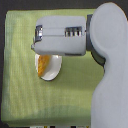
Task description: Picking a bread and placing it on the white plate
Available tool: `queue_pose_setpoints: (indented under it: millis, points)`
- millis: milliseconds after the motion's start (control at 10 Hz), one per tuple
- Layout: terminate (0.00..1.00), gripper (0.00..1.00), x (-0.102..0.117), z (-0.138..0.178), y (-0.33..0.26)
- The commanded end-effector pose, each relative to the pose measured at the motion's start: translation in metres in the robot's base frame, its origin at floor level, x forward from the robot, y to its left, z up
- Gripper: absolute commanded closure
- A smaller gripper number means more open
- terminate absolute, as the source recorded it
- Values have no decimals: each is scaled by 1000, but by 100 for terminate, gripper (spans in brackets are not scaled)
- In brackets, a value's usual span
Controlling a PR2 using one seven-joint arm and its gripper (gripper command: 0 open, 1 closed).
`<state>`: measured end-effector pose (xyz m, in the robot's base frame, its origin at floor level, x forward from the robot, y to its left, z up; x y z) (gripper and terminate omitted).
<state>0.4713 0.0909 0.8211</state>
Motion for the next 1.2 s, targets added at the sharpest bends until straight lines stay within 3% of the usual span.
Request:
queue_pose_setpoints:
  millis: [0,200,300,700,1100]
  points:
    - [0,0,-13,3,-14]
    - [0,0,-9,24,-12]
    - [0,0,-7,57,-3]
    - [0,0,16,133,-38]
    - [0,0,20,146,-86]
